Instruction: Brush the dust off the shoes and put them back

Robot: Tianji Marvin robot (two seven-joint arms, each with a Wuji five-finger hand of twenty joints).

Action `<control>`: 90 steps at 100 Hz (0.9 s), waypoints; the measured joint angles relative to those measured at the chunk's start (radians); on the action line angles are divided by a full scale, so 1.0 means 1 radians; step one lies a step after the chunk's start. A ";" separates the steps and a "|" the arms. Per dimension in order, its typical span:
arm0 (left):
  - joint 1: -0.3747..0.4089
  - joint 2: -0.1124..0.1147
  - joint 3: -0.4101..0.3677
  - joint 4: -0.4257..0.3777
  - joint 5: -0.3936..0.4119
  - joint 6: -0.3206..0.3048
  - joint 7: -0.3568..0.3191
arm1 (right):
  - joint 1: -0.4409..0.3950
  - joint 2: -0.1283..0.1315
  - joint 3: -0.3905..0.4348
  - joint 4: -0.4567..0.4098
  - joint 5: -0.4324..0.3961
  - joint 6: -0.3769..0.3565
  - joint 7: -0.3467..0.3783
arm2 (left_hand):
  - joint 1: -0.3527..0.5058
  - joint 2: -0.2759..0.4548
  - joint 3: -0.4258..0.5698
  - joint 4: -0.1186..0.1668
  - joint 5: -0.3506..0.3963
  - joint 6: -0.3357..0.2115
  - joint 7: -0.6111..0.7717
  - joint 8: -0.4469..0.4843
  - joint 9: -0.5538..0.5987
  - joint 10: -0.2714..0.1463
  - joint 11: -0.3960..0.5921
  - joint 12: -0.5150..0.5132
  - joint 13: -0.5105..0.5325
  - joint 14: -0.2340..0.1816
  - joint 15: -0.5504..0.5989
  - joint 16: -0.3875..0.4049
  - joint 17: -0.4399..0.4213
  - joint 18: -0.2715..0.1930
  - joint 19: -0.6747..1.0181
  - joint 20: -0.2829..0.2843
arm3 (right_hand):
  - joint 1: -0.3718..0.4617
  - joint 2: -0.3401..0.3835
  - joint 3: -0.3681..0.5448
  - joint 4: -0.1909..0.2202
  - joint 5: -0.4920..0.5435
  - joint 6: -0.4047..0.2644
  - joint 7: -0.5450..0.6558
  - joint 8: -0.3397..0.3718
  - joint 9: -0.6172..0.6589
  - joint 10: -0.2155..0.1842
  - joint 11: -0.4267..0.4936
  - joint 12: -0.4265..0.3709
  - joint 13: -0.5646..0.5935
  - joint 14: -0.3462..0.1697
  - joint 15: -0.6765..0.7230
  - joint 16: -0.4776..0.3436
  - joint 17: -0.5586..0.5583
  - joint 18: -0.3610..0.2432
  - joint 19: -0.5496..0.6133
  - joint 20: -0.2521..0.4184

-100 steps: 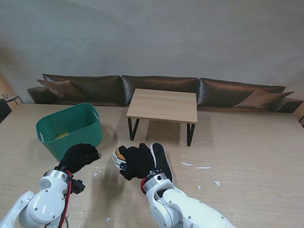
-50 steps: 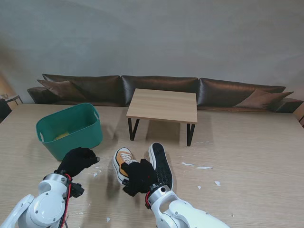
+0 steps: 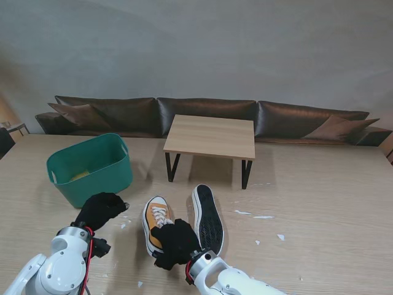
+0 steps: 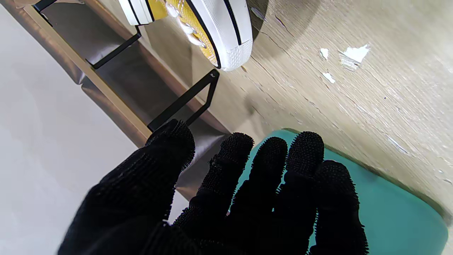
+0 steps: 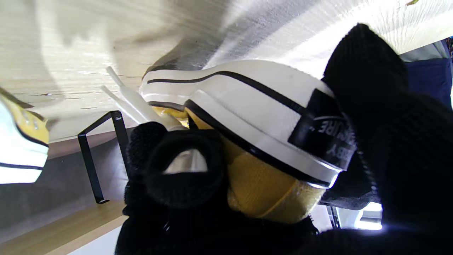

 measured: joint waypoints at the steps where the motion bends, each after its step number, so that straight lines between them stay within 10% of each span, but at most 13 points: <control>1: 0.000 0.000 0.000 0.000 0.000 0.000 0.001 | 0.000 0.000 -0.002 0.003 -0.001 -0.001 -0.004 | 0.000 0.000 0.000 0.000 0.000 0.000 0.000 0.000 0.000 0.000 0.001 0.000 0.000 0.000 0.004 0.000 0.001 0.000 0.001 0.001 | 0.000 0.000 0.000 0.000 0.000 0.000 0.000 0.000 0.001 0.001 0.000 0.000 0.000 0.000 0.000 0.000 0.000 0.000 0.000 0.000; 49: 0.013 -0.004 0.002 -0.006 -0.002 0.011 0.012 | 0.052 -0.010 -0.116 0.067 -0.086 0.068 -0.047 | 0.000 0.000 0.000 0.000 0.000 0.009 -0.003 0.000 0.000 0.003 0.004 0.017 0.000 0.003 0.013 0.012 0.003 0.002 0.013 0.011 | 0.000 -0.004 0.000 -0.041 -0.001 0.012 -0.013 0.067 0.008 0.012 0.005 0.025 0.003 0.004 0.000 -0.030 0.000 0.035 0.000 0.047; 90: 0.020 -0.004 -0.005 -0.007 -0.007 0.001 0.012 | 0.081 -0.015 -0.157 0.080 -0.074 0.086 0.008 | 0.000 0.000 0.000 0.000 0.000 0.009 -0.003 -0.002 0.000 0.003 0.005 0.025 0.000 0.003 0.013 0.013 0.003 0.002 0.013 0.011 | -0.034 0.000 -0.001 -0.043 -0.038 0.012 -0.126 0.153 -0.070 0.012 0.065 0.021 0.010 0.040 -0.314 -0.135 0.000 0.048 -0.099 0.006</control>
